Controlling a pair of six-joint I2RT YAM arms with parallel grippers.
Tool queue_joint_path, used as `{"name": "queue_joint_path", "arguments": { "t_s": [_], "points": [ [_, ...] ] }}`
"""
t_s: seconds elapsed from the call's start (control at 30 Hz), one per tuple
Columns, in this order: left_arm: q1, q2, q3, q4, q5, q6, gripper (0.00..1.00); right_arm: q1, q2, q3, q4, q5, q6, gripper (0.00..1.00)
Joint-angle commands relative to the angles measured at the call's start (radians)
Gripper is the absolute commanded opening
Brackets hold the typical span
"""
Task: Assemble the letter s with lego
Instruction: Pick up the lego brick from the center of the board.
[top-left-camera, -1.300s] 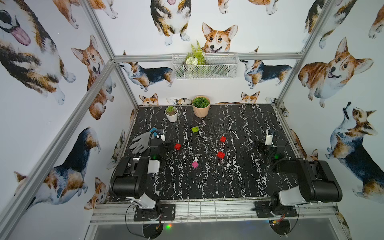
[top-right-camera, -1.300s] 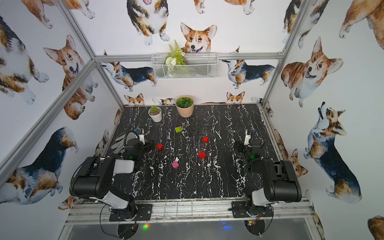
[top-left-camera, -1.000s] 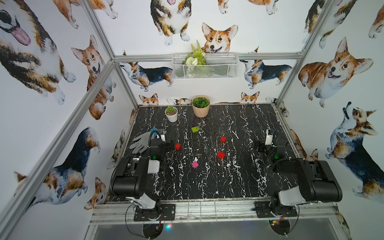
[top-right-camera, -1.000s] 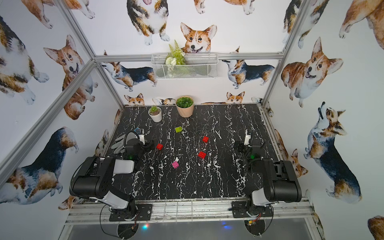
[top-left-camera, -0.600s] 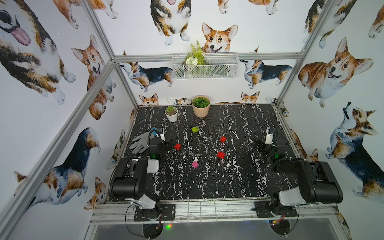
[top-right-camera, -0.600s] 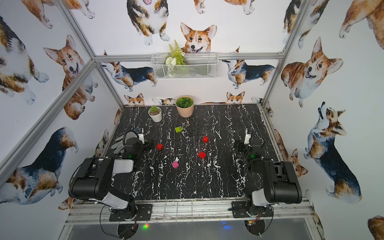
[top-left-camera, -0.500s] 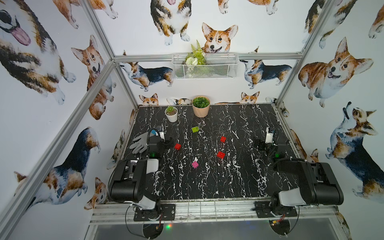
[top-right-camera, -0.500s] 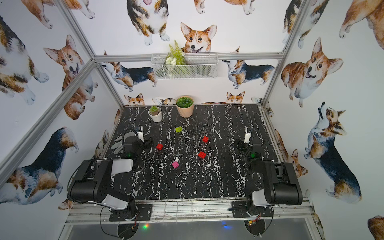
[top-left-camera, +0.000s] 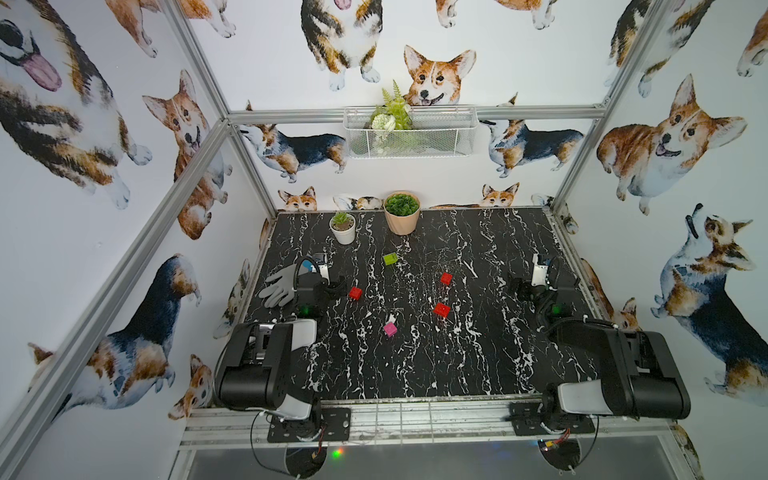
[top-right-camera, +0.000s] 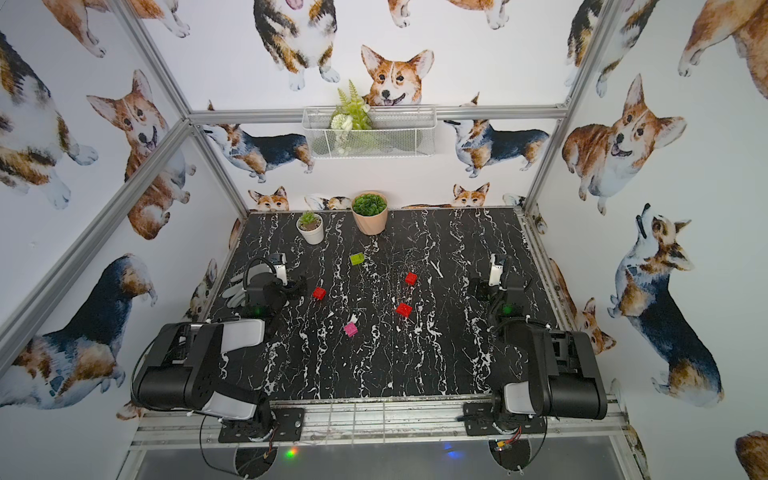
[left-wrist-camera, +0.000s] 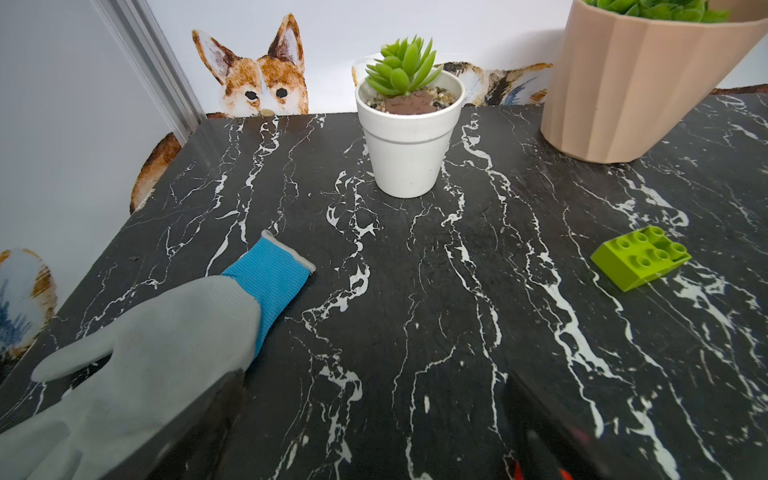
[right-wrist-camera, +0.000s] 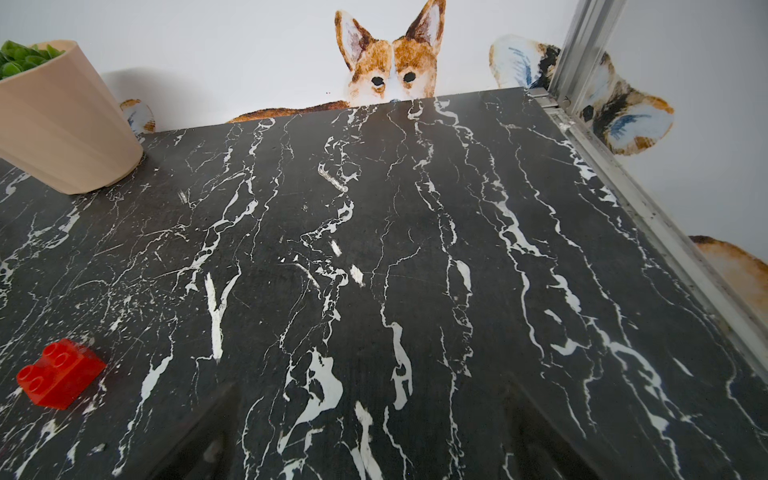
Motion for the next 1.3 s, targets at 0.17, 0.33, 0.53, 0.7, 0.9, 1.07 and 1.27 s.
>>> {"name": "queue_joint_path", "arguments": {
  "t_s": [0.17, 0.33, 0.53, 0.7, 0.9, 1.07, 1.27],
  "points": [
    [0.001, -0.001, -0.002, 0.024, 0.020, 0.019, 1.00, -0.001, -0.002, 0.001, 0.021, 0.000, -0.006, 1.00],
    [0.002, 0.002, 0.002, 0.019, 0.025, 0.021, 1.00, -0.001, 0.000, 0.001, 0.021, 0.000, -0.006, 1.00],
    [0.002, 0.000, 0.002, 0.015, 0.029, 0.022, 1.00, -0.002, 0.002, 0.004, 0.021, 0.003, -0.001, 1.00],
    [0.002, 0.000, 0.004, 0.013, 0.031, 0.022, 1.00, -0.002, 0.003, 0.003, 0.020, 0.006, 0.001, 1.00],
    [0.002, -0.001, 0.002, 0.013, 0.036, 0.025, 1.00, -0.004, 0.000, 0.004, 0.019, 0.012, 0.006, 1.00],
    [0.002, -0.124, 0.011, -0.102, 0.027, 0.020, 1.00, -0.004, -0.112, 0.039, -0.121, -0.099, -0.036, 1.00],
    [-0.001, -0.327, 0.175, -0.590, 0.128, -0.022, 1.00, 0.026, -0.314, 0.127, -0.445, -0.247, -0.135, 1.00]
  ]
}}
